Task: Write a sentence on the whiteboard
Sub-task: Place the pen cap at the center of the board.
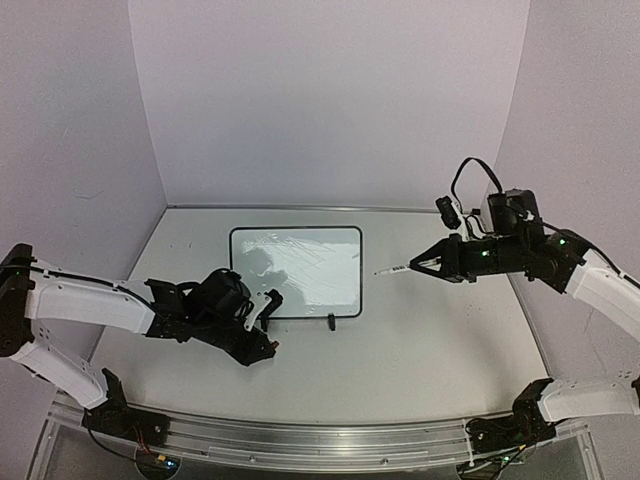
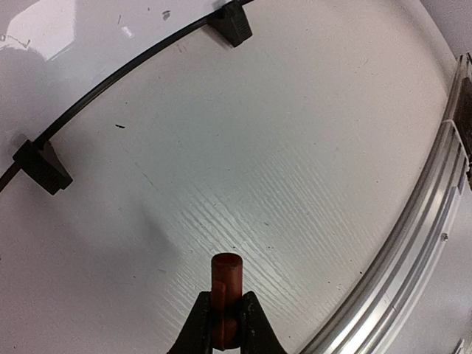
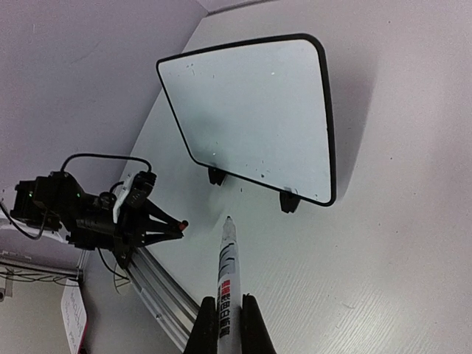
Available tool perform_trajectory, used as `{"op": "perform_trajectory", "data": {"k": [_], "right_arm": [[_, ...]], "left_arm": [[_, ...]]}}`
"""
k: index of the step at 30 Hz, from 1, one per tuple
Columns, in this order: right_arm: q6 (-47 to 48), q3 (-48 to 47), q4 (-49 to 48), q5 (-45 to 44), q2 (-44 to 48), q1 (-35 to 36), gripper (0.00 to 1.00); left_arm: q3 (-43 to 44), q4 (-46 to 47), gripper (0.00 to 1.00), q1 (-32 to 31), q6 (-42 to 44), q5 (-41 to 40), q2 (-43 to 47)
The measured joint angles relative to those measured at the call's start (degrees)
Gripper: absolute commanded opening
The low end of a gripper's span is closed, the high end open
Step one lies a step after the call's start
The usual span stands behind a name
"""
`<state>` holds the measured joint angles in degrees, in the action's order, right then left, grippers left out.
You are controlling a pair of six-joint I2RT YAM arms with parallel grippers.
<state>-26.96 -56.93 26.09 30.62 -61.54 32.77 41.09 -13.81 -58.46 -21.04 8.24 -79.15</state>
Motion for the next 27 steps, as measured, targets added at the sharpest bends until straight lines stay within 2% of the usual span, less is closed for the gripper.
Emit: {"op": "perform_trajectory", "data": {"k": [8, 16, 27], "right_arm": [[-2.5, 2.4, -3.0, -3.4, 2.3, 0.0, 0.0], [-3.2, 4.6, -3.8, -4.3, 2.7, 0.0, 0.0], [-3.3, 5.4, -4.3, -4.8, 3.5, 0.0, 0.0]], "left_arm": [[1.8, 0.2, 0.07, -3.4, -0.1, -3.8, -9.4], [3.8, 0.4, 0.19, -3.8, 0.0, -3.9, -11.8], [4.8, -0.7, 0.59, -3.8, -1.4, -4.1, -13.1]]}}
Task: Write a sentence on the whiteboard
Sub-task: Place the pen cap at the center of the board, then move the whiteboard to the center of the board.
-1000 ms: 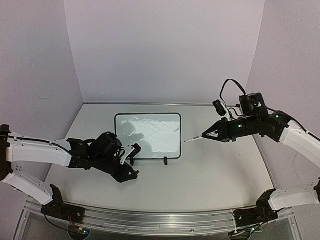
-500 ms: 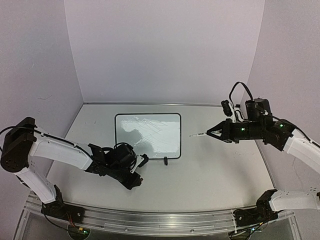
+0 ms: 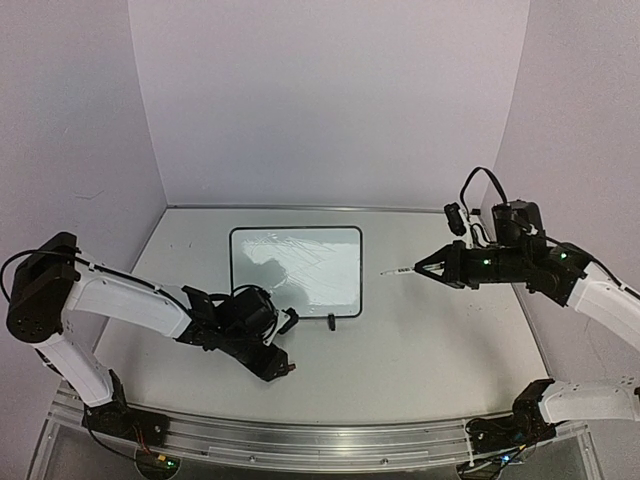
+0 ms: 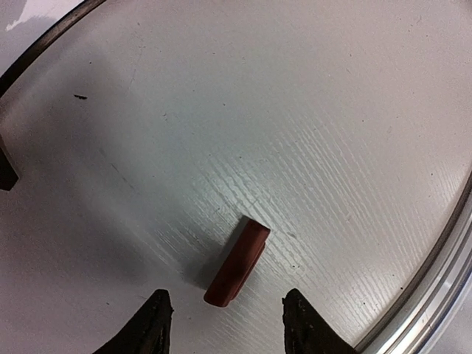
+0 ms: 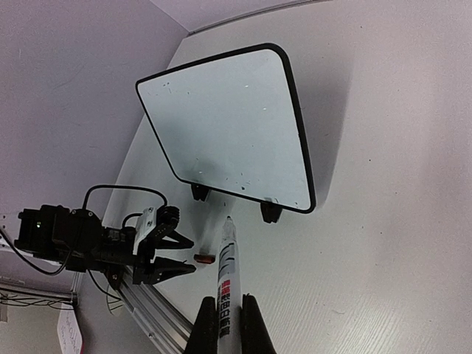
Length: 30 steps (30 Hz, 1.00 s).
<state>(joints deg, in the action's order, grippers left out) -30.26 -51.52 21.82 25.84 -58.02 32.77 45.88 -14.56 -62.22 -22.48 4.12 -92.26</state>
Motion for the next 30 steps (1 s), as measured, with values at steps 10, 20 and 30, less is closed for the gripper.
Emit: {"op": "perform_trajectory", "data": {"k": [10, 20, 30], "right_arm": [[-0.1, 1.0, -1.5, -1.2, 1.3, 0.0, 0.0], [-1.2, 3.0, -4.9, -1.2, 1.2, 0.7, 0.0], [-2.2, 4.4, -6.9, -2.1, 1.2, 2.4, 0.0]], "left_arm": [[4.8, -9.7, 0.83, 2.2, 0.1, -5.9, 8.1], [5.4, -9.0, 0.9, 23.2, 1.7, -1.7, 16.1], [4.4, -0.4, 0.9, 31.5, 4.8, 6.3, 15.9]]}}
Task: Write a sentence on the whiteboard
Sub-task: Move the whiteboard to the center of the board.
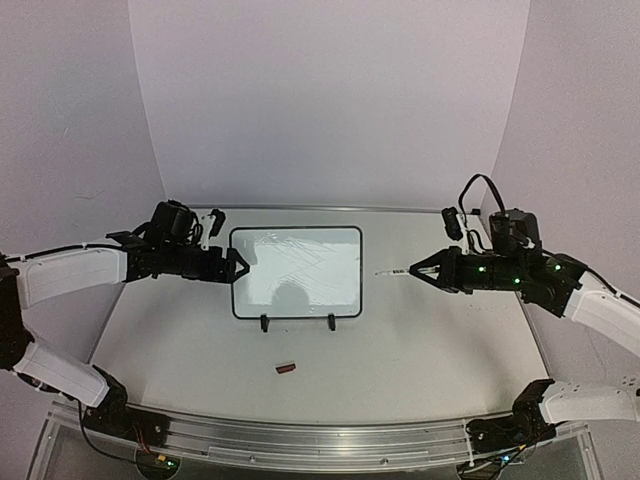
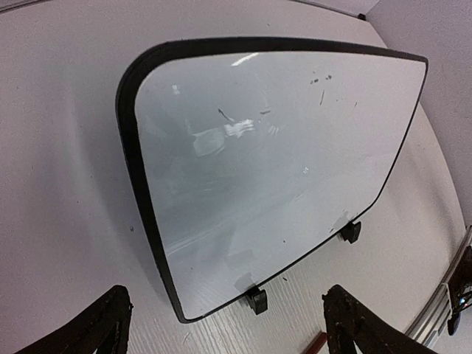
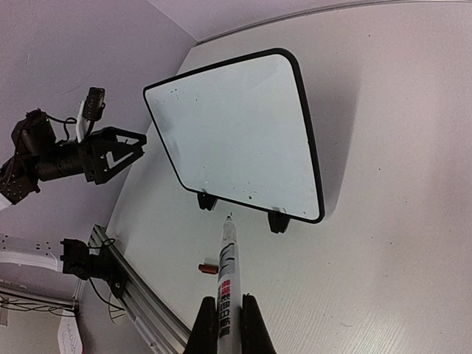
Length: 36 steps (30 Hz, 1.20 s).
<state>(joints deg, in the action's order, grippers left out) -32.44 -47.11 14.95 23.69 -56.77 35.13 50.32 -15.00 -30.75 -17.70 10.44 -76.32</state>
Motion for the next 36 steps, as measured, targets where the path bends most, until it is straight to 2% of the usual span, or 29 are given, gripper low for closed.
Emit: {"op": "perform_trajectory", "data": {"k": [5, 12, 20, 36], "right_arm": [[-0.4, 0.2, -1.1, -0.3, -0.1, 0.8, 0.0], [-0.6, 0.2, -1.7, -0.7, -0.8, 1.6, 0.0], [-0.6, 0.2, -2.1, -1.4, -1.2, 2.3, 0.0], [-0.6, 0.2, -2.3, -2.1, -3.0, 3.8, 0.0]], "left_arm": [[-0.6, 5.4, 0.89, 3.5, 1.4, 4.8, -2.4], [-0.6, 9.3, 0.87, 4.7, 2.8, 8.7, -6.3], [-0.6, 10.1, 0.84, 4.9, 3.5, 12.3, -7.9], [-4.0, 10.1, 0.83, 4.9, 3.6, 15.7, -6.3]]}}
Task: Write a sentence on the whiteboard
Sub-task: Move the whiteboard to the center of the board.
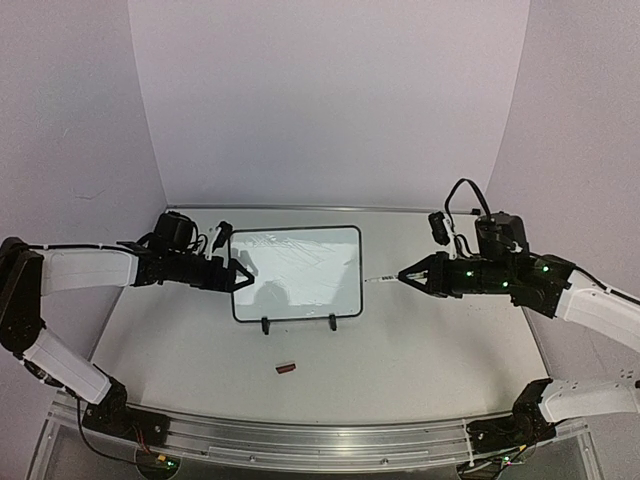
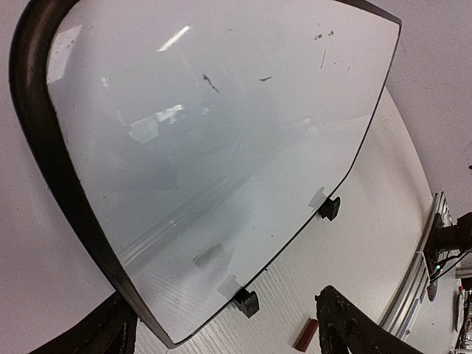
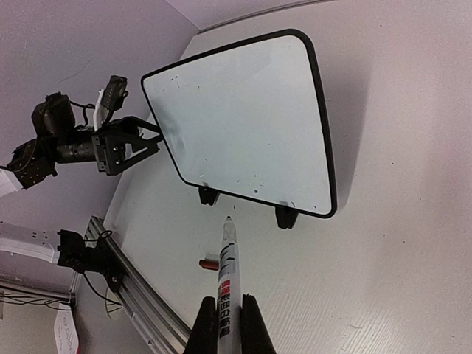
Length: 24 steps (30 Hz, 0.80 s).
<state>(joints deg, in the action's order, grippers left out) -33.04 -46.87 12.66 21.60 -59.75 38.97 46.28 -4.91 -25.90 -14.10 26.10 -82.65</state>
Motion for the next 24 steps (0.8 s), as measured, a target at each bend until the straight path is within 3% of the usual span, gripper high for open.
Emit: {"op": "perform_trajectory", "data": {"k": [17, 24], "right_arm": [[0.0, 0.0, -0.3, -1.2, -0.6, 1.3, 0.0], [0.0, 0.0, -0.3, -1.6, -0.6, 2.1, 0.0]], "left_arm": [[-1.0, -0.2, 0.83, -9.6, -1.9, 0.6, 0.9], [-2.8, -2.3, 0.86, -9.9, -3.4, -4.3, 2.7]]}}
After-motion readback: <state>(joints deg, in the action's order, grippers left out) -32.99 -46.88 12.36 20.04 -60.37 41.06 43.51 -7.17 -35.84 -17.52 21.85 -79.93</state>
